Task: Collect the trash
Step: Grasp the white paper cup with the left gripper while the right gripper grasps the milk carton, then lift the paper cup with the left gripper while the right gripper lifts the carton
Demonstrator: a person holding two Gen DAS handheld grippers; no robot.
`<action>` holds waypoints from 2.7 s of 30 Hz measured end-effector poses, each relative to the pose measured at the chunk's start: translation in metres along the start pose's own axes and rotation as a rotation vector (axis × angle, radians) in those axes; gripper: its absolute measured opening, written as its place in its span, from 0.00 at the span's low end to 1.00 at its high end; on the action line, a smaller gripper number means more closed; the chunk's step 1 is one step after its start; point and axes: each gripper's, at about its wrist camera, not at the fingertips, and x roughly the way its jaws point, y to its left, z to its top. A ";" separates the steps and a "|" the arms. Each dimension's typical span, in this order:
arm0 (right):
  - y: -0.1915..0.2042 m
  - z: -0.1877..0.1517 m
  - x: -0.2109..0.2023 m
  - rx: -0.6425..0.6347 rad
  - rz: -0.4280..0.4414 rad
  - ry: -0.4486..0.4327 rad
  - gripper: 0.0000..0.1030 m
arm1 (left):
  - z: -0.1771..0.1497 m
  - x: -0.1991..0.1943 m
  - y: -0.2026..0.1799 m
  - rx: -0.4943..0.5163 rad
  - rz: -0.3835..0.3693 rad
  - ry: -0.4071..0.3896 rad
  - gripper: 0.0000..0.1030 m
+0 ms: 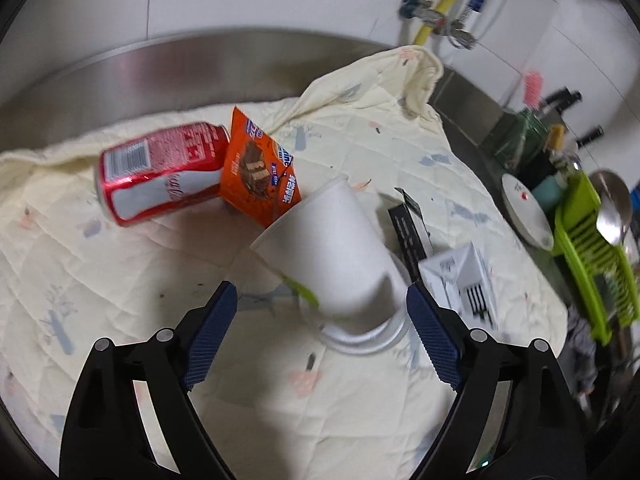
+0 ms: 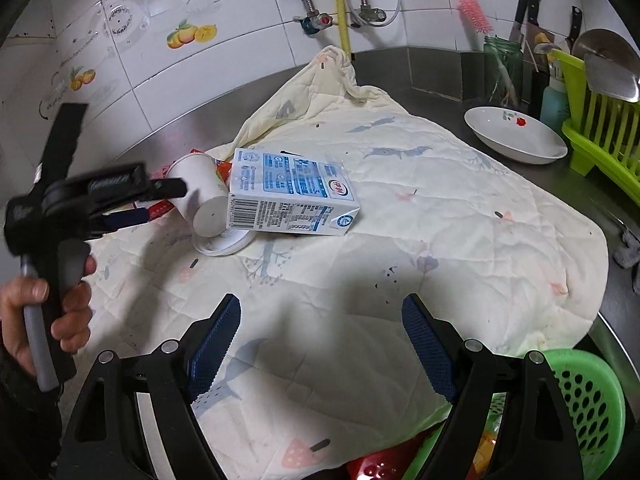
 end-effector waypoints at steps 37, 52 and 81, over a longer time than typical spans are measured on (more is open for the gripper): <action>0.018 0.137 0.106 0.084 0.053 0.088 0.82 | 0.022 0.016 0.030 -0.019 -0.080 0.025 0.74; 0.032 0.110 0.108 -0.013 0.010 0.189 0.82 | 0.020 0.011 0.030 0.006 -0.097 0.025 0.74; 0.001 0.063 0.057 0.317 -0.069 0.143 0.90 | 0.003 -0.007 0.026 0.062 -0.132 0.010 0.74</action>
